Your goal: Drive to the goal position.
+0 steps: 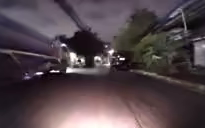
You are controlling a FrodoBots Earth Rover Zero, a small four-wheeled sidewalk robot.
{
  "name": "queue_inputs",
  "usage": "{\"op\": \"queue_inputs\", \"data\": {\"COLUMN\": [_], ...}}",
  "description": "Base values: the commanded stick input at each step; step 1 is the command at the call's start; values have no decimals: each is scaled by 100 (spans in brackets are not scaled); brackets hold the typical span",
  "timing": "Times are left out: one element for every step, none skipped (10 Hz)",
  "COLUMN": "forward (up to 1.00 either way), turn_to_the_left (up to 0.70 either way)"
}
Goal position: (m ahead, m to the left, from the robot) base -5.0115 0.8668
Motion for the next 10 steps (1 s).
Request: {"op": "queue_inputs", "data": {"forward": [100,100,100,100,100,100,100,100,100,100], "turn_to_the_left": [0,0,0,14,27,14,0,0,0,0]}}
